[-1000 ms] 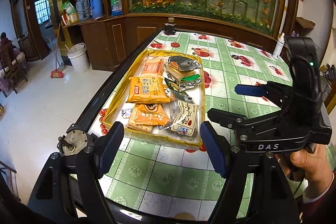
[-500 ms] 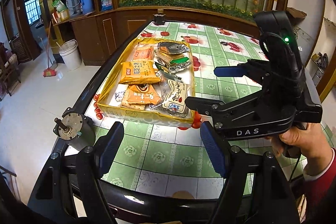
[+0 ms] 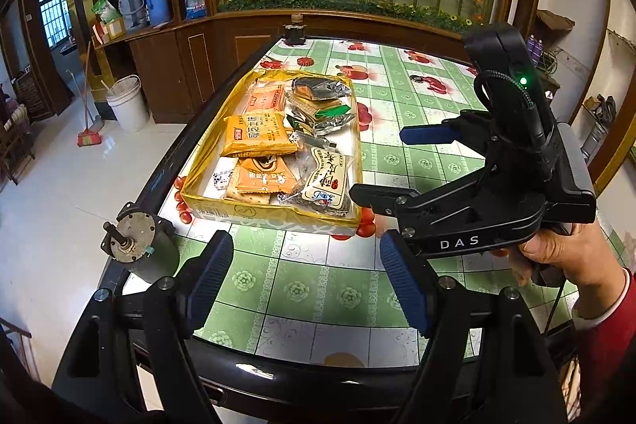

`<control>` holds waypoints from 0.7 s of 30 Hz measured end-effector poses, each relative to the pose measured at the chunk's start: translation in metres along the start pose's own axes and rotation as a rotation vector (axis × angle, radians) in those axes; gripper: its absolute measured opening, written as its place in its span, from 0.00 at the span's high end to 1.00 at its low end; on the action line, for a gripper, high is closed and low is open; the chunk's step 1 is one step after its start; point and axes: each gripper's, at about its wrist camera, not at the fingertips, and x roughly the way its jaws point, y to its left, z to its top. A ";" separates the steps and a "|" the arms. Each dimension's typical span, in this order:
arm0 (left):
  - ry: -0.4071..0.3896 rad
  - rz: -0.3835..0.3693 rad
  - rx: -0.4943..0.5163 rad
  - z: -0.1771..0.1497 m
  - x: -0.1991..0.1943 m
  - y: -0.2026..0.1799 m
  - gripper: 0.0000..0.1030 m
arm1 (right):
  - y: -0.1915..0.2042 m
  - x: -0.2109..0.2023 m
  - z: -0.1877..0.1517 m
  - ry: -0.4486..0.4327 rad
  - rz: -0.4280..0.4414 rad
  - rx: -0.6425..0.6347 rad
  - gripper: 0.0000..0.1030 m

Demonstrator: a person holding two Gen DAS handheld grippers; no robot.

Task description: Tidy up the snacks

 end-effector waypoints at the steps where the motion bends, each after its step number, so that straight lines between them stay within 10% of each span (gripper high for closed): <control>1: 0.001 0.004 0.002 0.000 0.000 0.000 0.26 | 0.001 0.000 0.000 0.000 0.001 -0.003 0.14; 21: -0.025 0.051 0.006 0.003 -0.003 0.009 0.26 | 0.018 0.010 0.012 0.044 0.004 -0.116 0.14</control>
